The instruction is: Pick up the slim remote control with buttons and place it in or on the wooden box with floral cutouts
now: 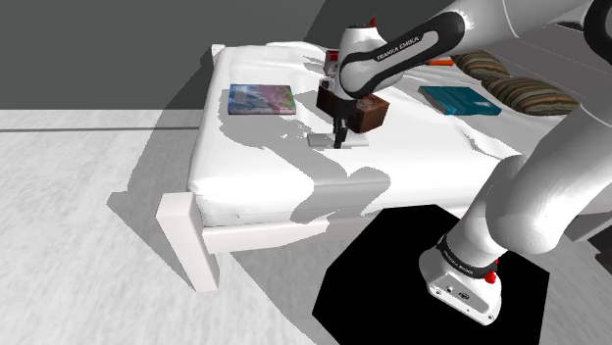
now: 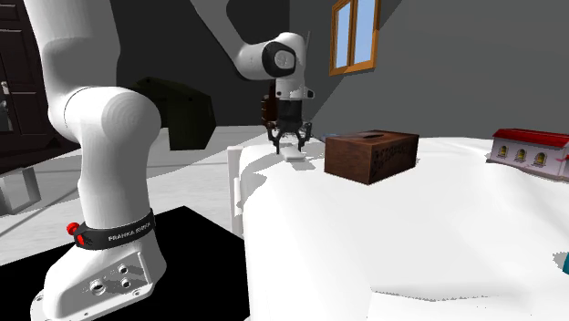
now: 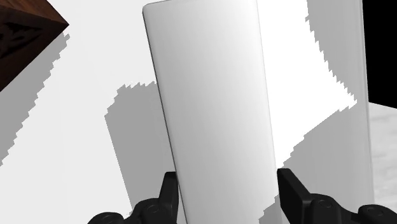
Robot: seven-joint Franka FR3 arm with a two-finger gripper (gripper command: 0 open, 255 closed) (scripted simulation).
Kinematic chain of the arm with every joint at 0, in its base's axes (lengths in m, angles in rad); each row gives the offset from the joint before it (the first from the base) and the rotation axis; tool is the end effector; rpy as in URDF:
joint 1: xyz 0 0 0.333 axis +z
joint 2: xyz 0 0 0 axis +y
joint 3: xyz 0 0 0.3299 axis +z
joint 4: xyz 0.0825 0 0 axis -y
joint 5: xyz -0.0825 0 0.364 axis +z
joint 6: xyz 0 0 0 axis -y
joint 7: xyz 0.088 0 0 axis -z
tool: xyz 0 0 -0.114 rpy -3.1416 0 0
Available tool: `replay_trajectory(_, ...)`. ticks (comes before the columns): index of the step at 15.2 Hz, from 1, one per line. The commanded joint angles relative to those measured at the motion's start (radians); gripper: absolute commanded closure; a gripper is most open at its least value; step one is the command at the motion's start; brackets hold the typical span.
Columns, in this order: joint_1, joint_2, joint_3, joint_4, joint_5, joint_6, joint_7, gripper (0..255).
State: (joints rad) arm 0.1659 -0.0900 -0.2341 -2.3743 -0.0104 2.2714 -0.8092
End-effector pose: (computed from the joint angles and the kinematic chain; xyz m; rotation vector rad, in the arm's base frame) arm 0.4672 -0.0327 0.3768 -2.9070 -1.1423 0.0130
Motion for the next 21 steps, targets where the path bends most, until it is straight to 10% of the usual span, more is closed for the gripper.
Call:
replay_trajectory(1,-0.001,-0.019,0.001,0.011,-0.005,-0.030,0.004,255)
replay_trajectory(21,-0.001,-0.132,0.014,0.178,-0.027,-0.307,0.025,255)
